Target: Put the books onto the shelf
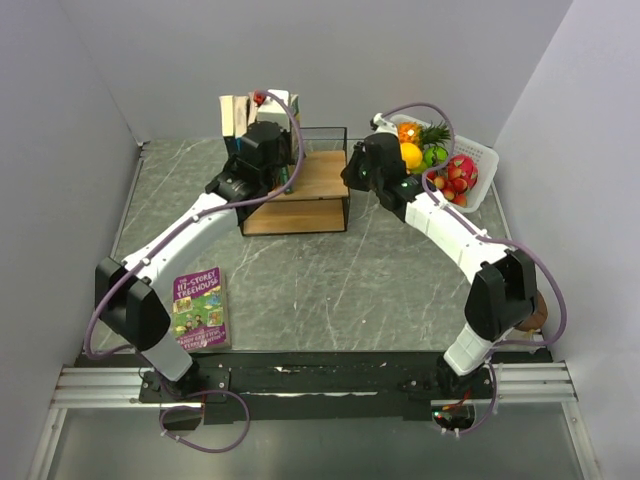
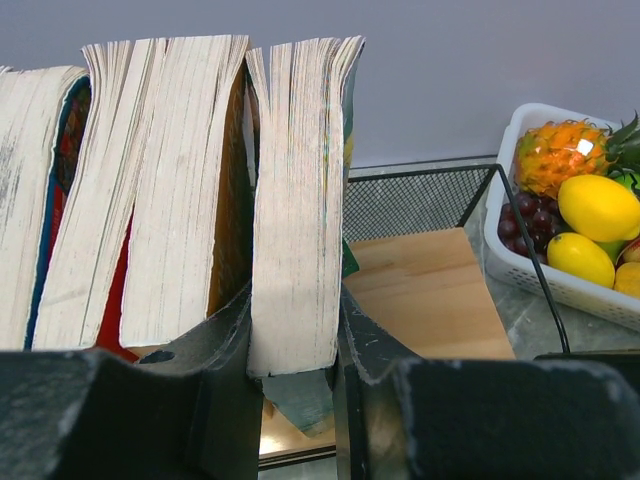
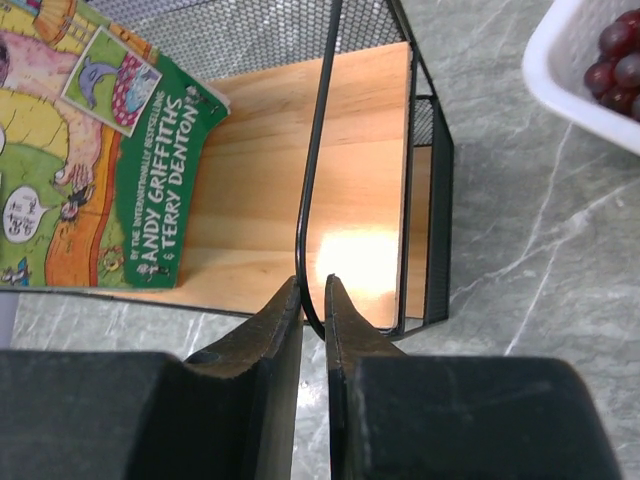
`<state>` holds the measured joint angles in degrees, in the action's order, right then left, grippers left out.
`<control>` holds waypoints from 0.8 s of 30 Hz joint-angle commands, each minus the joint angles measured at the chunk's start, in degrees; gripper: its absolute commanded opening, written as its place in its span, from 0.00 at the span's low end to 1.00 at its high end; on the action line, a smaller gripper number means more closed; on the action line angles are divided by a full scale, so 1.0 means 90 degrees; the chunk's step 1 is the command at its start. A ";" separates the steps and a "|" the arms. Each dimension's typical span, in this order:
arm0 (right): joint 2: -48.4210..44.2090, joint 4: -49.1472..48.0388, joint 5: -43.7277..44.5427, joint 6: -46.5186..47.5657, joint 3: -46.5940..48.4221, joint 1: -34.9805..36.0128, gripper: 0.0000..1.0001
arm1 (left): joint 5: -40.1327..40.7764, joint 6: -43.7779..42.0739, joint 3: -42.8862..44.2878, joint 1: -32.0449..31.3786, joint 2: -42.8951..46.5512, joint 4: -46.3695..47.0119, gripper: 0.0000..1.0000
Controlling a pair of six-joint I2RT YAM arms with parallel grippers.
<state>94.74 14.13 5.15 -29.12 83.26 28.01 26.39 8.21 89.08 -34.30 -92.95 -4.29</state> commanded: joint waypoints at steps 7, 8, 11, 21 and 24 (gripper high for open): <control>-0.0595 0.0139 0.0024 -0.0611 -0.0443 0.0559 0.00 | 0.0173 0.0074 -0.0191 0.0032 0.0650 0.0028 0.04; -0.0614 0.0158 0.0024 -0.0641 -0.0453 0.0589 0.00 | 0.0183 0.0084 -0.0200 0.0032 0.0679 -0.0001 0.04; -0.0731 0.0198 0.0033 -0.0690 -0.0550 0.0677 0.00 | 0.0202 0.0084 -0.0268 0.0032 0.0786 -0.0040 0.04; -0.0858 0.0344 0.0053 -0.0768 -0.0648 0.0648 0.00 | 0.0271 0.0055 -0.0561 0.0032 0.1050 -0.0167 0.34; -0.0829 0.0364 0.0024 -0.0778 -0.0648 0.0628 0.00 | 0.0329 0.0045 -0.0659 0.0042 0.1118 -0.0158 0.47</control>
<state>89.58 15.31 5.45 -33.63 78.24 33.76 27.22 8.27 83.61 -34.30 -86.19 -7.20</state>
